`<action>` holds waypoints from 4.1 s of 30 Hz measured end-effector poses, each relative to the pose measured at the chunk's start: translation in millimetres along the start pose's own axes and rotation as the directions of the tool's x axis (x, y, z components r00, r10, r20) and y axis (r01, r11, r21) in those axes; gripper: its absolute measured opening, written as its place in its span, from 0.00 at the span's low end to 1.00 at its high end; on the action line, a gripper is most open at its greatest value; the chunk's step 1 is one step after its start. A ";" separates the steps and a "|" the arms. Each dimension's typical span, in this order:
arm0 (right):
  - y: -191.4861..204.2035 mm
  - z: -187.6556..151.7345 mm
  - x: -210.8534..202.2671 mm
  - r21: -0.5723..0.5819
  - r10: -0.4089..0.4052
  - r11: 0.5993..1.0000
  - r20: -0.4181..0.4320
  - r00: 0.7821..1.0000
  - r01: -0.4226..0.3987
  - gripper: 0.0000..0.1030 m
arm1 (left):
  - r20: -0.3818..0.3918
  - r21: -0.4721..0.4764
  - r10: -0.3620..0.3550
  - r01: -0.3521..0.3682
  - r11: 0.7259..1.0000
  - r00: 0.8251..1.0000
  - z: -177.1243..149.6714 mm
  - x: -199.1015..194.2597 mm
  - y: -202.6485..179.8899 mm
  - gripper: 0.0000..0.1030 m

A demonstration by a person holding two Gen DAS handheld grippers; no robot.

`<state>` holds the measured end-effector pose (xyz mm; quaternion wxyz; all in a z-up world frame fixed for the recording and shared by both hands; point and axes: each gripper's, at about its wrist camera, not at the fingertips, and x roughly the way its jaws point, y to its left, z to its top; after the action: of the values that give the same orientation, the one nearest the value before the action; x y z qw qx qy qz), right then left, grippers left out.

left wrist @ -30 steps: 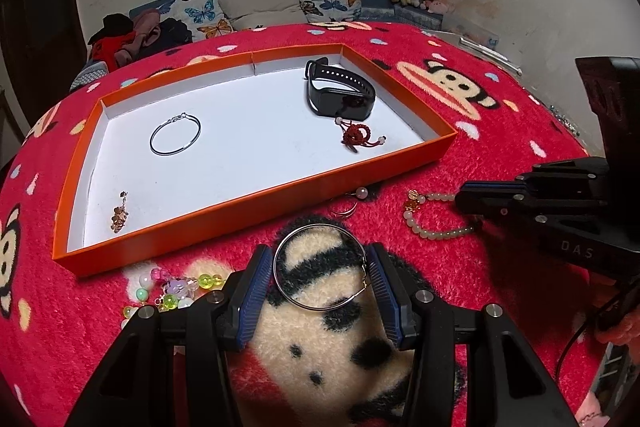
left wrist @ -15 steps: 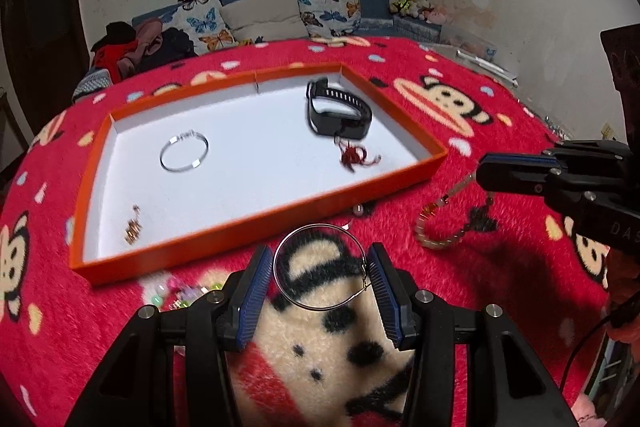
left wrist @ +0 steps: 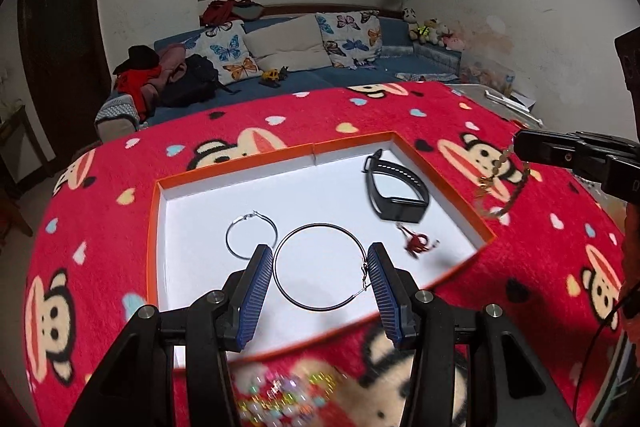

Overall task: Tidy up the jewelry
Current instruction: 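Carry the hoop earring and jade bracelet into the orange tray while opening both tools, then move the left tool to the small silver ring while the right tool approaches the pearl earring, then grasp the silver ring with the left tool while the right tool grasps the pearl stud earring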

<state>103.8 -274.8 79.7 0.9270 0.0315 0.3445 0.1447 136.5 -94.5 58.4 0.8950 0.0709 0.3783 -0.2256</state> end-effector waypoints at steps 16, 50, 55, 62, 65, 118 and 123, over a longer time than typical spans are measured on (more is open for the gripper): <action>-11.5 -28.1 62.9 0.023 -0.024 0.999 -0.157 0.987 0.028 0.07 | -0.137 0.001 0.010 -0.010 1.000 0.991 -10.0 76.7 13.7 0.50; 27.7 -77.6 75.6 -0.004 0.090 0.996 -0.263 0.960 -0.094 0.22 | -0.082 -0.069 0.032 -0.038 0.997 0.996 -34.1 28.9 22.7 0.53; 27.7 -76.4 84.2 -0.002 0.097 0.995 -0.270 0.958 -0.102 0.22 | -0.065 -0.054 0.017 -0.021 0.998 0.998 -43.2 18.8 20.6 0.53; 20.6 -71.6 87.6 0.000 0.083 0.996 -0.255 0.963 -0.085 0.23 | -0.058 -0.058 0.021 -0.024 0.998 0.998 -44.3 16.8 20.1 0.53; 25.2 -72.0 86.8 -0.022 0.092 0.995 -0.254 0.963 -0.101 0.24 | -0.062 -0.071 0.026 -0.031 0.997 0.998 -44.8 17.8 24.0 0.53; 23.9 -79.2 66.6 -0.092 0.067 0.992 -0.241 0.968 -0.092 0.08 | -0.107 0.094 -0.158 0.168 0.981 0.982 -61.1 45.7 -57.6 0.41; 18.1 -80.2 64.9 -0.068 0.070 0.994 -0.238 0.969 -0.089 0.08 | -0.122 0.111 -0.158 0.172 0.979 0.980 -59.4 52.3 -60.2 0.40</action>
<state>94.2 -242.0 -19.3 0.8737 -0.0085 0.4443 0.1978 102.7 -148.6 -17.9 0.8445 0.1061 0.4182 -0.3173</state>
